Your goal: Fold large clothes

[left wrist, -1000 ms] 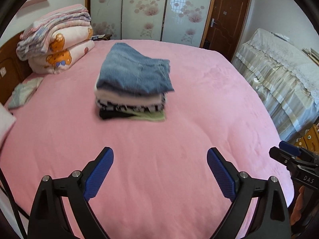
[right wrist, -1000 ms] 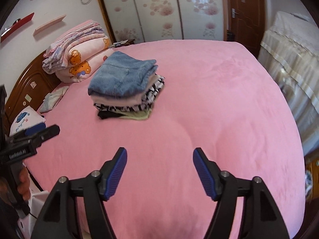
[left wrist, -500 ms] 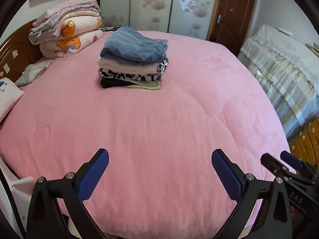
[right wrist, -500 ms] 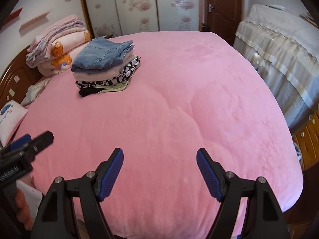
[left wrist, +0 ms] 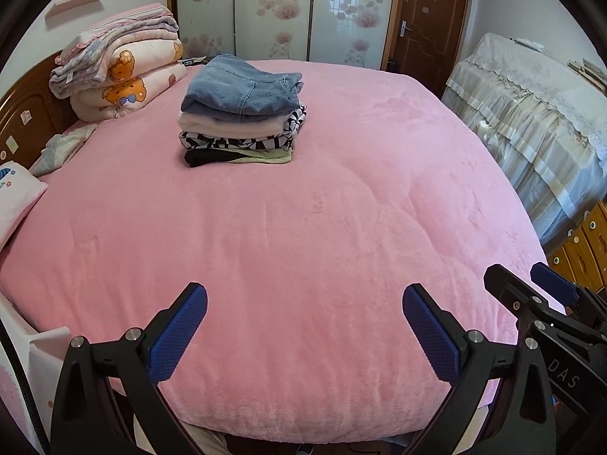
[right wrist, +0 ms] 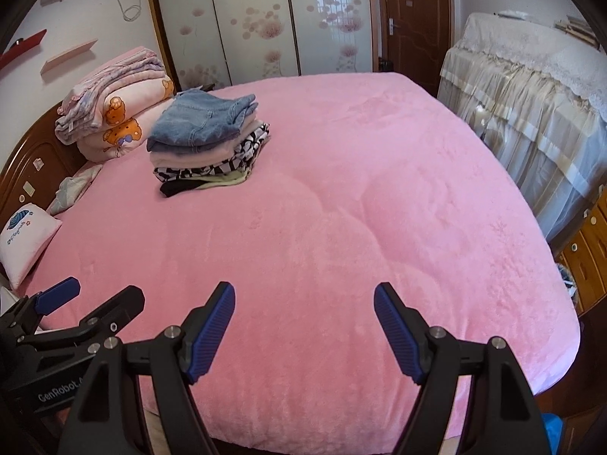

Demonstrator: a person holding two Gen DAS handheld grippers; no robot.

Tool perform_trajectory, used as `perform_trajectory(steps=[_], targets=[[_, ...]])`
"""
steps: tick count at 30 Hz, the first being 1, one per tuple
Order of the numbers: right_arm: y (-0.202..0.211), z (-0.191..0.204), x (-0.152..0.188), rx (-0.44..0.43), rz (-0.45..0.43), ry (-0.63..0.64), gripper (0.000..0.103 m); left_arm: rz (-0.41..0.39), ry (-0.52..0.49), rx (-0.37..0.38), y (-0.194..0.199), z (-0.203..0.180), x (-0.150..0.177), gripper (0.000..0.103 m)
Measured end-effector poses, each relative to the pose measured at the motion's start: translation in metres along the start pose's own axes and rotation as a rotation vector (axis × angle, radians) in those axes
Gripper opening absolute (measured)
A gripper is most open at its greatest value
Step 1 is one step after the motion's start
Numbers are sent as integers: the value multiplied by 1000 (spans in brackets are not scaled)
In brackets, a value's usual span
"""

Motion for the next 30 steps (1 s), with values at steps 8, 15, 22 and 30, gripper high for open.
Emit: perform_trajectory(steps=[8, 15, 22, 30], targets=[[6, 0, -1, -2, -20, -21, 76, -18, 6, -13, 6, 2, -2, 102], [11, 1, -2, 13, -36, -23, 76, -24, 10, -13, 8, 3, -3, 102], [15, 1, -3, 29, -47, -31, 76, -21, -1, -15, 10, 0, -2, 102], [15, -1, -4, 31, -50, -36, 76, -19, 3, -16, 11, 1, -2, 102]])
Point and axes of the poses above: each gripper's, at about its wrist camera, not at the fingertips, and y roughly against the way its jaws point, z to its left, x to its underside, the point moved 3 cm from there along -y, roughly the way its jaws point, and after that the axes turned 4 degrees about -x, right-handed, at the moved point
